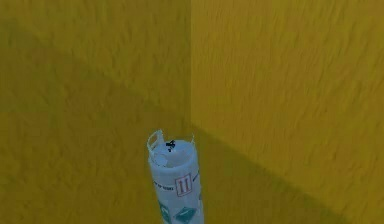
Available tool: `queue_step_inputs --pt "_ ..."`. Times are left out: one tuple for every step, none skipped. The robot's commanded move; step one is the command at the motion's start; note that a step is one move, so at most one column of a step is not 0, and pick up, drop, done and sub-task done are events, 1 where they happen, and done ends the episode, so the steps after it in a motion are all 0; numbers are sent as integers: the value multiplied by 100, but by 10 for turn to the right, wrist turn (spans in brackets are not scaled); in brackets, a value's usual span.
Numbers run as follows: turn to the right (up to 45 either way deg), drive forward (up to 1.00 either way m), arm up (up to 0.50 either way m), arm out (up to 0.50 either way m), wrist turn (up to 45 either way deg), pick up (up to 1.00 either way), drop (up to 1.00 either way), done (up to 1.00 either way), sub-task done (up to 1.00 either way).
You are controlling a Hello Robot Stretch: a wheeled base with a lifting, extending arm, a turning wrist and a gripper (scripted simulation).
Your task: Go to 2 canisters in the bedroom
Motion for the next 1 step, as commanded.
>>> queue_step_inputs --pt "0 0 0 0 0 0 0 100 0"
